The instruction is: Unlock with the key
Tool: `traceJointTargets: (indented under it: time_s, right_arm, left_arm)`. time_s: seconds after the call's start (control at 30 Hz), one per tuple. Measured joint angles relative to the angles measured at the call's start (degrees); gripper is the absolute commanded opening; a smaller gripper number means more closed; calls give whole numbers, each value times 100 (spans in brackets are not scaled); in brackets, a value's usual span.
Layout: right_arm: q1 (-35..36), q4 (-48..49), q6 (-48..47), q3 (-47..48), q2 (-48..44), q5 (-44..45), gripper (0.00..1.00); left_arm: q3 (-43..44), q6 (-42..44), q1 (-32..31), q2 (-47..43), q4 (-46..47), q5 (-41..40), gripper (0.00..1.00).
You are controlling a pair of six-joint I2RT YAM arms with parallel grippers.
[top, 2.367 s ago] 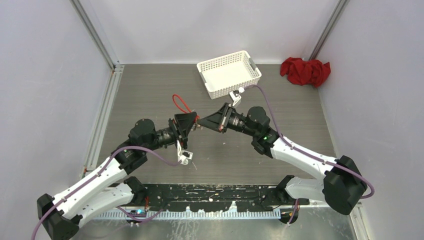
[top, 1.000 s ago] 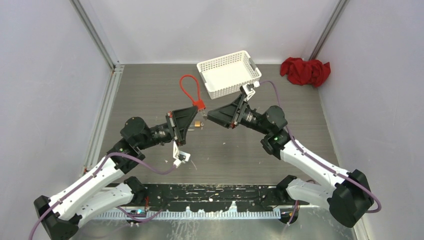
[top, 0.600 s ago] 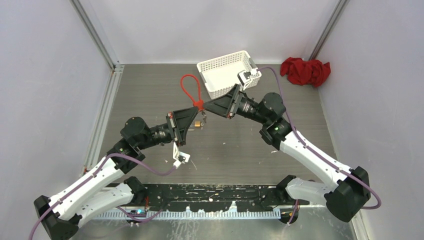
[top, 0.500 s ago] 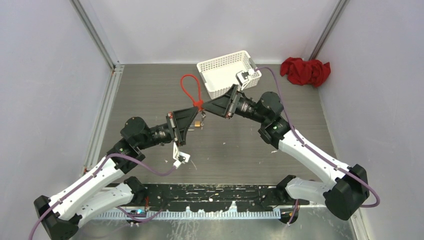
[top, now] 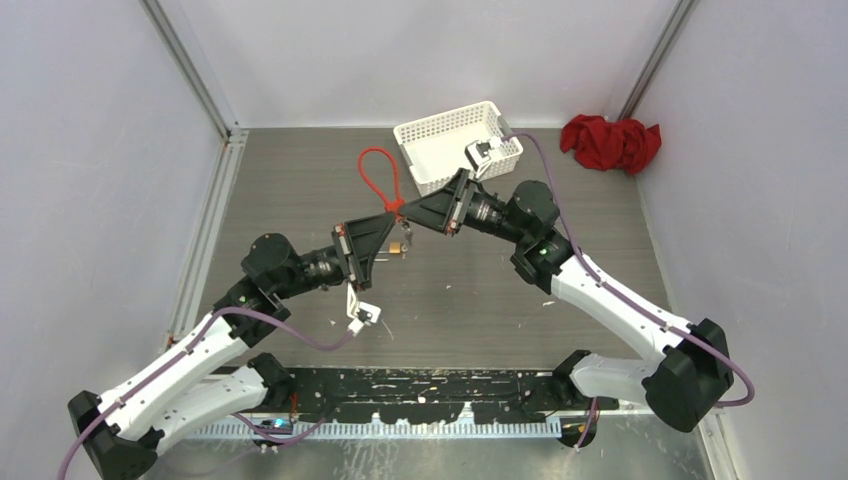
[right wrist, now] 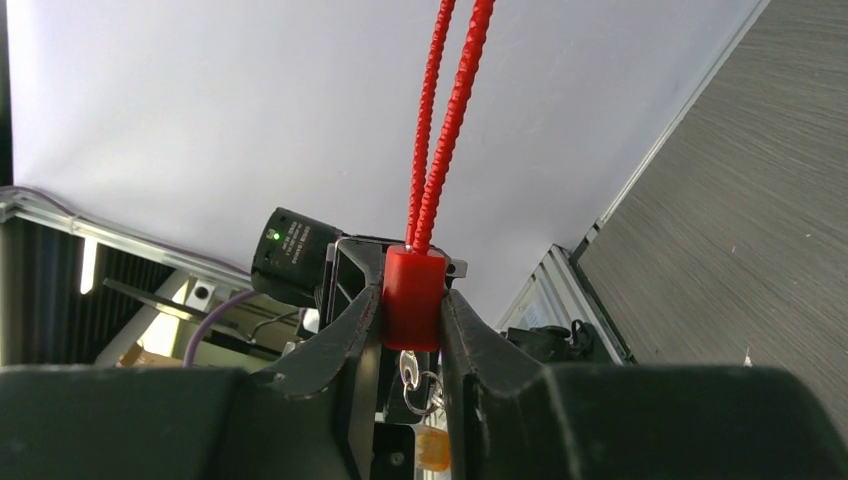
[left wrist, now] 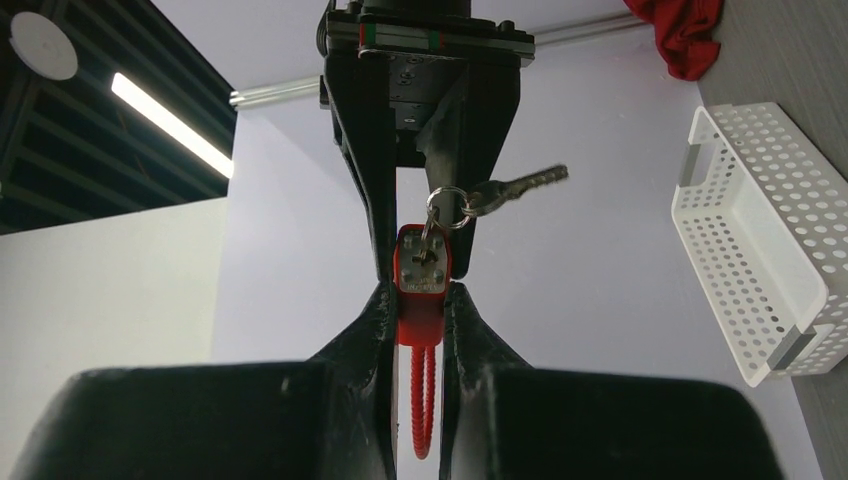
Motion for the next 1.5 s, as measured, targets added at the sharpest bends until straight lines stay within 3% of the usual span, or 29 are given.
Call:
traceJointTargets:
  time_s: [0.13,0.2,0.27,0.33,0.43,0.73,1.1,1.2,1.37,1.5]
  right_arm:
    - [7,4,42,44,33,20,1]
    - [11,-50,15,70,33,24,1]
    - [15,-286,-103,175,33,13,1]
    - [22,-671,-354,345,33,-2,1]
    - [-15,-1617,-1084,782,33,-98,1]
    - [-87,-4400,-3838,2153,131,-546,1]
    - [625,-6052,-5477,2833,721,-466,1]
    - [846,-6227,-5676,2865,782,-332,1]
    - [966,-6251,-5816,2868,780,-229,1]
    - [975,-6220,-5858,2868,780,-168,1]
  left_arm:
    - [-2,70,2,0,4,-59,3]
    - [-2,85,2,-7,0,-63,24]
    - [-2,55,2,-24,-48,-66,60]
    - [11,-50,-4,-59,-216,-55,88]
    - [284,-387,-4,-144,-1128,-39,97]
    - [1123,-1305,-4,-435,-3097,133,96]
    - [1445,-1528,-118,201,-3606,284,94]
    - [1451,-1567,-214,278,-3613,234,89]
    - [1357,-1604,-306,157,-3580,138,67]
    - [1307,-1663,-317,96,-3576,70,56]
